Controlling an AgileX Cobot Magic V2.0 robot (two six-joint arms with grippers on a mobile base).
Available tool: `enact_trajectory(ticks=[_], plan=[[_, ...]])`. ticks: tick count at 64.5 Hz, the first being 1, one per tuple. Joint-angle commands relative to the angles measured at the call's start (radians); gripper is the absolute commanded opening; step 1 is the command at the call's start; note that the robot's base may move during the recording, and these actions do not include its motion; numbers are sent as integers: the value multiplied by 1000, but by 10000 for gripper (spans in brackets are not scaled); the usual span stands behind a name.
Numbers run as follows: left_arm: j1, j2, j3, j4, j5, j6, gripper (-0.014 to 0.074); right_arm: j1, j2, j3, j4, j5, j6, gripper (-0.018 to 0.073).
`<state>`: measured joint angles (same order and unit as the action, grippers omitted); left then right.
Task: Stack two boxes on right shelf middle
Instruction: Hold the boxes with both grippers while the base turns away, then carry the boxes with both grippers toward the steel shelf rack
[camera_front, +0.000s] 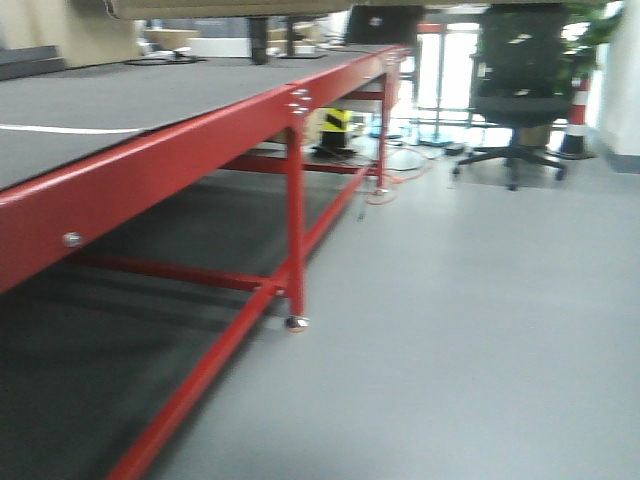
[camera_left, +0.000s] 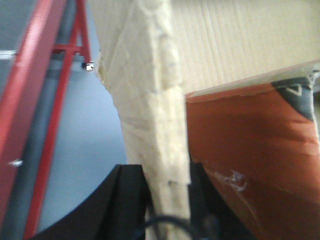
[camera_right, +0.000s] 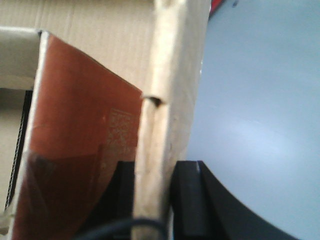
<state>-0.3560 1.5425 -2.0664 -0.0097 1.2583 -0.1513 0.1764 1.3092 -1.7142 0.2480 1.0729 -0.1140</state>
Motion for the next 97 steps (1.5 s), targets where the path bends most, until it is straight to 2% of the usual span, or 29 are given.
enact_trajectory(ticks=[1,97], plan=[[1,-20,-14,-29,-37,11,-111,-6,-5,-10,-25,-49,-8,-155],[1,-20,-14,-29,-37,11,-111,-6,-5,-10,-25,-49,-8,-155]])
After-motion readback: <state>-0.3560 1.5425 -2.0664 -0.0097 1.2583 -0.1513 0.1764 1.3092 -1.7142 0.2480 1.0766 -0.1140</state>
